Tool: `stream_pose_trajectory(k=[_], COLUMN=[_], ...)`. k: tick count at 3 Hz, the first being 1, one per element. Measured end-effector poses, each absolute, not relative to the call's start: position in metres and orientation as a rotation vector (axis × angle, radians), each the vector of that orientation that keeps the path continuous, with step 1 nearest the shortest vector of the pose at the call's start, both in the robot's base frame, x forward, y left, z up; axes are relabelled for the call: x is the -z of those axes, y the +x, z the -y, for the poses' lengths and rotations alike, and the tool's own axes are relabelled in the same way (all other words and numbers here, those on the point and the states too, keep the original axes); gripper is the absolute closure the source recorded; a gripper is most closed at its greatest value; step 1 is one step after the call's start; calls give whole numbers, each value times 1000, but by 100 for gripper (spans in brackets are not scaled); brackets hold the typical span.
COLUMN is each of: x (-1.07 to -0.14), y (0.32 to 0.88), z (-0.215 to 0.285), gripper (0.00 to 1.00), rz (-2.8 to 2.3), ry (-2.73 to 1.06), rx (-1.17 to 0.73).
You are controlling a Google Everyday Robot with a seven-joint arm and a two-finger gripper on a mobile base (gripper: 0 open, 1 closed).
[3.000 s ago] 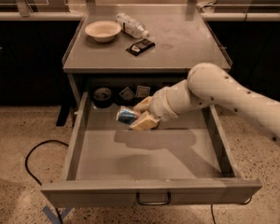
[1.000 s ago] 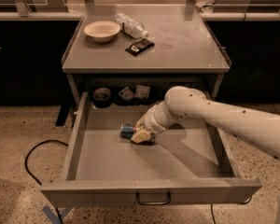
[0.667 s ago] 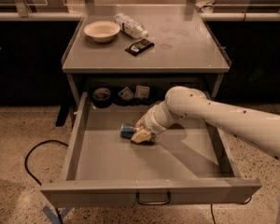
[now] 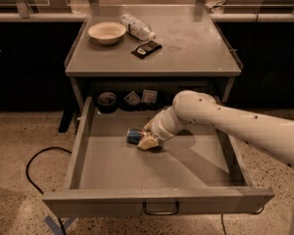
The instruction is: Place redbull can into top drawer
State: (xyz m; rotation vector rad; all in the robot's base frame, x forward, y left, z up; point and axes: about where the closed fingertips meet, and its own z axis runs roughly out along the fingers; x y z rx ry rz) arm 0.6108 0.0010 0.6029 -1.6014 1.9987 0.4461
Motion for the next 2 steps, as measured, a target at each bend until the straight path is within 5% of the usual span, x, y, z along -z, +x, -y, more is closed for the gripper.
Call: stream_pose_trajectory(k=[1,2], x=[-603,-603], y=[611,611], z=[-1,-1], gripper=[0,0], rz=[-1999,-1999], ry=[-1601,-1601], rx=[-446,-446])
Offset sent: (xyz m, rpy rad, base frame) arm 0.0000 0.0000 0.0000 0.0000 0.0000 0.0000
